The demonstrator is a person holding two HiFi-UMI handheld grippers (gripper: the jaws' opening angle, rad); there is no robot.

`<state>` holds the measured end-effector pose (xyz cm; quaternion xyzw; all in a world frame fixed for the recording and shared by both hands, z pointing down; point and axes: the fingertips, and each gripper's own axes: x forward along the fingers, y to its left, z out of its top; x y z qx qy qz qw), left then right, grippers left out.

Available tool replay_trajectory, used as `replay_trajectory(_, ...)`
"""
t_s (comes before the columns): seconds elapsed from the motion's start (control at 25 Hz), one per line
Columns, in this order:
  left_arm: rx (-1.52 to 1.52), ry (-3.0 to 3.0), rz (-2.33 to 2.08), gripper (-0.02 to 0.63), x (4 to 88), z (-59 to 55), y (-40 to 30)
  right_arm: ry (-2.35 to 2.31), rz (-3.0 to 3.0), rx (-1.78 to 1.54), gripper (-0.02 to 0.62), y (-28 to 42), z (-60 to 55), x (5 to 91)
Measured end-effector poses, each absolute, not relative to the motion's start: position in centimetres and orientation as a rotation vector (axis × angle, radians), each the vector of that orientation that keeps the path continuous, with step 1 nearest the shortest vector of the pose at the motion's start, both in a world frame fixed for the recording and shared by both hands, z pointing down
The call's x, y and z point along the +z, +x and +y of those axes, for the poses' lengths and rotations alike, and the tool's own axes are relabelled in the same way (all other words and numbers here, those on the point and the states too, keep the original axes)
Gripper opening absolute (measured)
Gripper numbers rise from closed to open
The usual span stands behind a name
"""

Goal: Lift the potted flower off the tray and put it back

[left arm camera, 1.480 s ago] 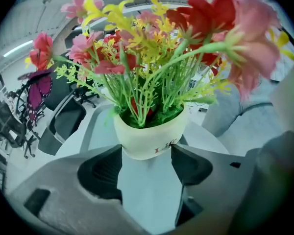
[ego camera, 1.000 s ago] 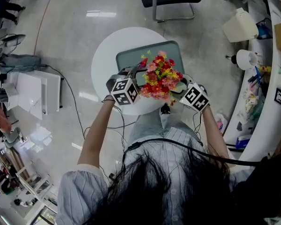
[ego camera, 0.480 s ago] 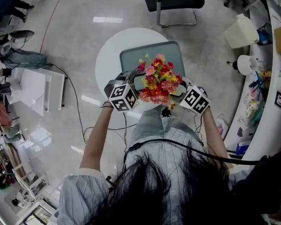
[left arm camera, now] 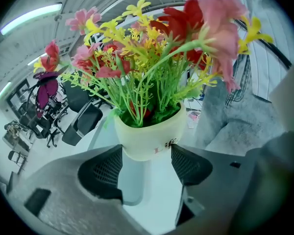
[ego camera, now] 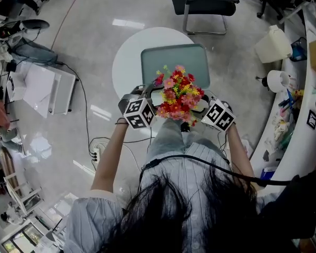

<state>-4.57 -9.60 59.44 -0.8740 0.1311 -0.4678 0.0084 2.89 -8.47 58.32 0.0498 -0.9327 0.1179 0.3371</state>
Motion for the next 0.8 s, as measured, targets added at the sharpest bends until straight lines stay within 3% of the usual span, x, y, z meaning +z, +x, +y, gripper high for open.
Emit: replay_trajectory(0.8, -1.508, -2.728, 0.746, 0.313, 59.1, -0.5, -7.9, -0.104, -2.429, 0.173, 0.273, -0.3, -0.9, 57.8)
